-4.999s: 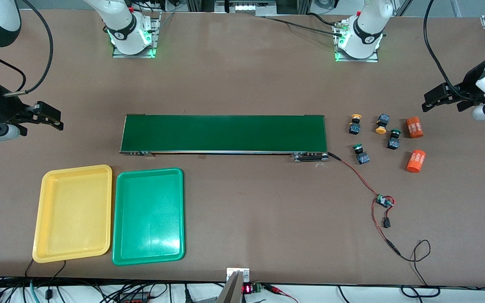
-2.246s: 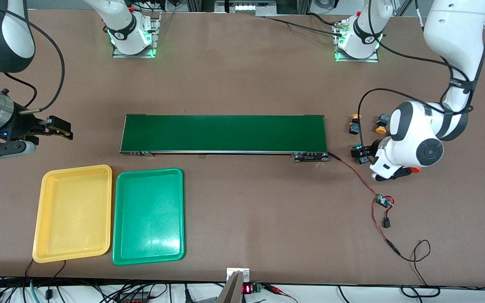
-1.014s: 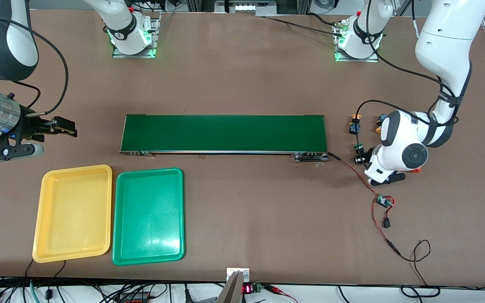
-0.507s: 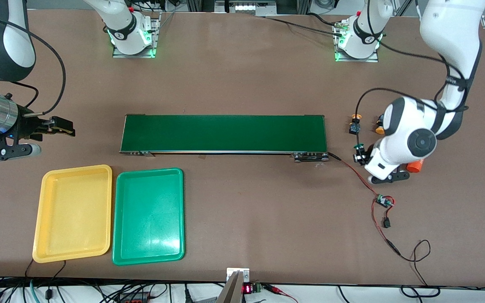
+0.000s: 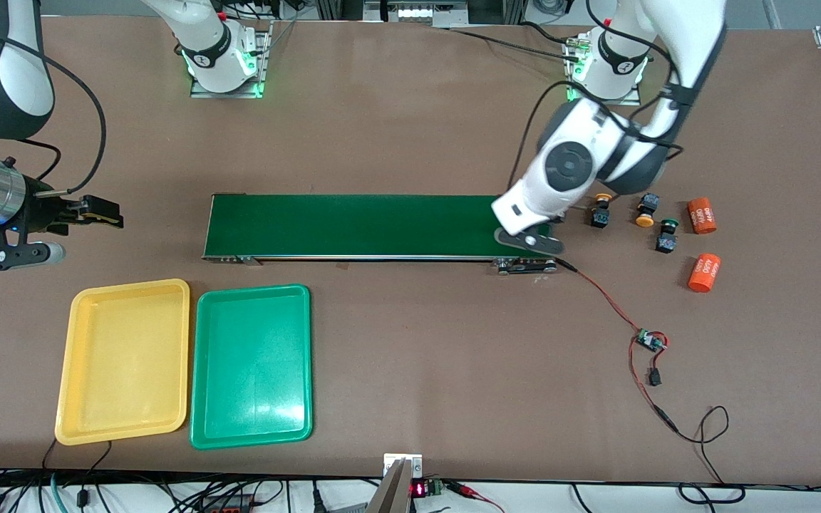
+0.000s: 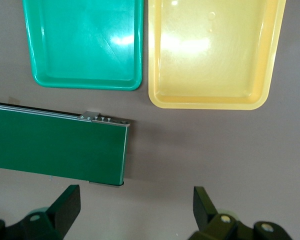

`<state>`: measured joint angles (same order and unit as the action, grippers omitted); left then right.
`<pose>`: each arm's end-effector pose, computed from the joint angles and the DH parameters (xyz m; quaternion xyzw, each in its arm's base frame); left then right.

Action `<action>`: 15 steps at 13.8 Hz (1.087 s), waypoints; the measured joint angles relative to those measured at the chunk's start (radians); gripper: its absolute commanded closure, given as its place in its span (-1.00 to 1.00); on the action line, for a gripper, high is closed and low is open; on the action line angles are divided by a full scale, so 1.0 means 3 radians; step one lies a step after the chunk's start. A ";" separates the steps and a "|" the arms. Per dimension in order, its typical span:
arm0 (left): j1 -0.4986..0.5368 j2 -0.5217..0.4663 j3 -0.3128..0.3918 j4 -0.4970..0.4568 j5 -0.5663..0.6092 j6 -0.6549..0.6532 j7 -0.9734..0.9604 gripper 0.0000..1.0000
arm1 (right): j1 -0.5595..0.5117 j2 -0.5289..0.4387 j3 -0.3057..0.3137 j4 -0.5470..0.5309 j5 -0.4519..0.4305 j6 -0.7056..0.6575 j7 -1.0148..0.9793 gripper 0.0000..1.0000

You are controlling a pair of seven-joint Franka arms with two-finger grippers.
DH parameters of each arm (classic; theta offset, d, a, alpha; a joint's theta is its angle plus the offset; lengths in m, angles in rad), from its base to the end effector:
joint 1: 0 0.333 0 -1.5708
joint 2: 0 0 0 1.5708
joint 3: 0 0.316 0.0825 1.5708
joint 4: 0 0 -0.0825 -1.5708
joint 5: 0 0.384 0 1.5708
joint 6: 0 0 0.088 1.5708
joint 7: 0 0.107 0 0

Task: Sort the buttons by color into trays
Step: 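Place the button on the belt with the left gripper while the right gripper approaches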

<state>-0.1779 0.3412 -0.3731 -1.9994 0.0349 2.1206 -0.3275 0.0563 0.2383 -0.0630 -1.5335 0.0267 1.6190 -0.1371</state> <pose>0.4982 -0.2978 0.2844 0.9871 -0.1176 -0.1087 0.0018 0.6181 0.0023 0.5059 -0.9951 -0.0636 0.0755 0.0112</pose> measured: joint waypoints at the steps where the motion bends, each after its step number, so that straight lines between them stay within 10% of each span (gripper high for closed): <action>1: -0.0001 0.0008 -0.0018 -0.0058 0.0000 0.0060 0.0001 0.86 | -0.0015 -0.0001 0.0000 -0.0015 0.0000 -0.0030 -0.0004 -1.00; 8: 0.0045 0.0170 -0.0008 -0.0114 0.0000 0.0461 0.0001 0.85 | -0.0053 -0.0713 -0.0001 -0.1485 0.0001 0.0849 -0.0005 -1.00; 12: 0.0052 0.0172 -0.0005 -0.0114 0.0000 0.0558 -0.0001 -0.74 | -0.0055 -0.1360 0.0001 -0.2675 0.0001 0.1684 -0.0005 -1.00; 15: 0.0078 0.0162 0.0018 -0.0090 0.0000 0.0659 0.0000 -1.00 | -0.0046 -0.1445 0.0016 -0.2815 0.0001 0.1733 -0.0005 -1.00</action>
<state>-0.1543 0.3898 -0.3678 -2.0265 0.0349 2.3182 -0.3274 0.0426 -0.1953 -0.0582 -2.3780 0.0269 2.1388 -0.1387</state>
